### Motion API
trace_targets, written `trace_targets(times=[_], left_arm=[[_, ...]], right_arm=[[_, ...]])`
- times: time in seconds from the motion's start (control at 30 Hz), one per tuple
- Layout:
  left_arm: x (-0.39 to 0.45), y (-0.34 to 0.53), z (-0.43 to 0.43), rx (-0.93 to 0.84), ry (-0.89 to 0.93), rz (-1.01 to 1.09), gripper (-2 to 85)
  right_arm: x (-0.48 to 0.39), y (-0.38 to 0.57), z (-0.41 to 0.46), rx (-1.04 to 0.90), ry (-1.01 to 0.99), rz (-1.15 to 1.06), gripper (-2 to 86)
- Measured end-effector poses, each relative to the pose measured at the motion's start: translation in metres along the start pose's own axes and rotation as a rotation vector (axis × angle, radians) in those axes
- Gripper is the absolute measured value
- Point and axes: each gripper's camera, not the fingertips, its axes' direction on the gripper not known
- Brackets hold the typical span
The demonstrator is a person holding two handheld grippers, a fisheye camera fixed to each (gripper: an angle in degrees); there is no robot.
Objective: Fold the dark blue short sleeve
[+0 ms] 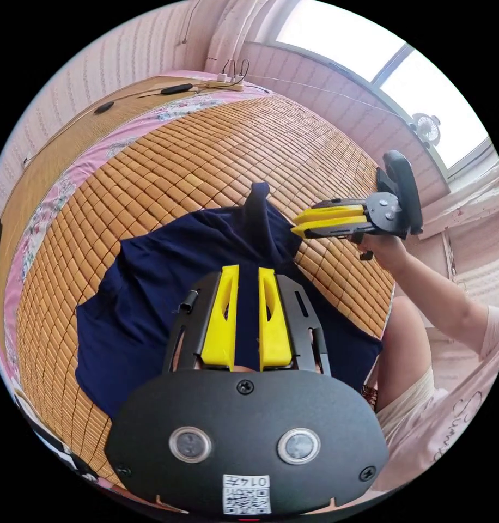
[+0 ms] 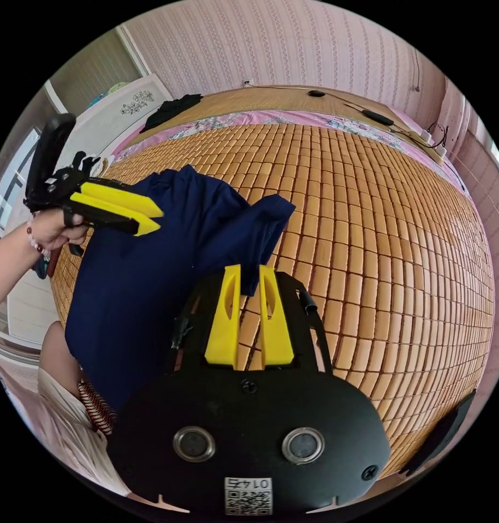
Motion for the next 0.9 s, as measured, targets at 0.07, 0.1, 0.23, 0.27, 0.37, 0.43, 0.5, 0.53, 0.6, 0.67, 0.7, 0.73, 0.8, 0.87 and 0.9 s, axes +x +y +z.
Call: trace_targets(times=[0.07,0.1,0.23,0.27,0.37,0.43,0.5,0.53,0.6,0.67,0.7,0.73,0.8,0.87,0.9], left_arm=[[0.01,-0.034,0.023,0.0,-0.031,0.033,6.4],[0.014,-0.041,0.029,-0.001,-0.04,0.044,6.4],[0.028,-0.076,0.064,-0.03,-0.127,0.063,6.7],[0.029,-0.082,0.072,-0.045,-0.137,0.056,6.8],[0.026,-0.087,0.083,-0.034,-0.109,0.024,6.5],[0.02,-0.089,0.085,-0.019,-0.073,-0.016,6.3],[0.016,-0.093,0.088,-0.015,-0.044,-0.034,6.2],[0.016,-0.096,0.09,-0.016,-0.038,-0.033,6.4],[0.019,-0.1,0.089,-0.009,-0.033,-0.026,7.5],[0.023,-0.105,0.081,0.021,-0.025,-0.018,9.6],[0.024,-0.106,0.077,0.033,-0.02,-0.014,10.0],[0.025,-0.108,0.069,0.056,-0.015,-0.001,10.3],[0.029,-0.113,0.055,0.106,-0.023,0.014,10.0],[0.04,-0.122,0.046,0.156,-0.038,0.052,7.9],[0.044,-0.126,0.048,0.152,-0.036,0.063,7.4]], right_arm=[[-0.001,0.006,0.002,0.001,0.012,-0.016,2.4],[-0.001,0.01,0.001,0.001,0.013,-0.029,1.2],[0.001,0.028,-0.01,0.025,-0.029,-0.026,0.2],[0.001,0.035,-0.015,0.036,-0.03,-0.023,0.1],[-0.003,0.053,-0.021,0.039,-0.012,-0.025,0.0],[-0.005,0.06,-0.018,0.007,0.0,-0.032,0.0],[-0.006,0.066,-0.013,-0.005,0.014,-0.024,0.1],[-0.005,0.068,-0.013,-0.002,0.016,-0.015,0.1],[-0.002,0.071,-0.014,0.017,0.0,0.011,0.2],[0.0,0.074,-0.017,0.033,-0.019,0.026,0.4],[0.001,0.075,-0.018,0.039,-0.027,0.034,0.5],[0.002,0.076,-0.019,0.041,-0.029,0.037,0.5],[0.003,0.079,-0.023,0.046,-0.011,0.047,0.8],[0.003,0.08,-0.027,0.057,0.026,0.061,1.0],[0.003,0.081,-0.03,0.073,0.04,0.074,1.3]])
